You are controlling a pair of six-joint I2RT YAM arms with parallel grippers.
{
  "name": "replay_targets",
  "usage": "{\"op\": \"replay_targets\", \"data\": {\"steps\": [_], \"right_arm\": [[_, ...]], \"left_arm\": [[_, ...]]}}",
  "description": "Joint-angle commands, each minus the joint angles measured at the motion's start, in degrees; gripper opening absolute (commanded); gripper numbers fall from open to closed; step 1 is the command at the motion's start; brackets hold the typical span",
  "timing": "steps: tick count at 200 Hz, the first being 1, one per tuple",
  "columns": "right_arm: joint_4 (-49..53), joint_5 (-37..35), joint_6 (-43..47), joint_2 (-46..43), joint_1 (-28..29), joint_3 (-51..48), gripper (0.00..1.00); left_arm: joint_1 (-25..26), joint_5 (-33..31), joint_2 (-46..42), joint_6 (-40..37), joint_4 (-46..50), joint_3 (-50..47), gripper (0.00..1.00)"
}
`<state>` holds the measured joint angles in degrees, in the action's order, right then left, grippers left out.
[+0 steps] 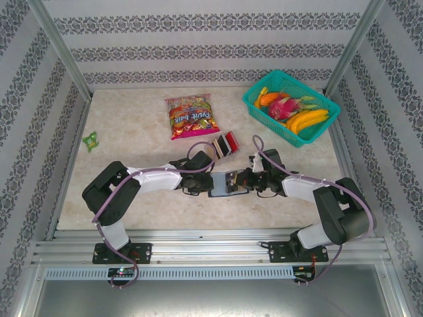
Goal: Put the credit cards into the card holder
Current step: Insert the credit card into the card slot.
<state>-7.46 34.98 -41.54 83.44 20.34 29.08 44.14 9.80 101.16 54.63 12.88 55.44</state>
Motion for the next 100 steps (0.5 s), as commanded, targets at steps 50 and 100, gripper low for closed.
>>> {"op": "replay_targets", "data": {"steps": [50,100], "right_arm": [[-0.77,3.03,-2.82,5.16,0.91,-0.11,0.00],[-0.98,6.14,-2.87,6.96,1.94,2.17,0.00]], "left_arm": [[0.42,0.19,1.93,-0.75,-0.10,1.09,0.19],[0.42,0.21,1.93,-0.93,0.11,1.35,0.19]]}}
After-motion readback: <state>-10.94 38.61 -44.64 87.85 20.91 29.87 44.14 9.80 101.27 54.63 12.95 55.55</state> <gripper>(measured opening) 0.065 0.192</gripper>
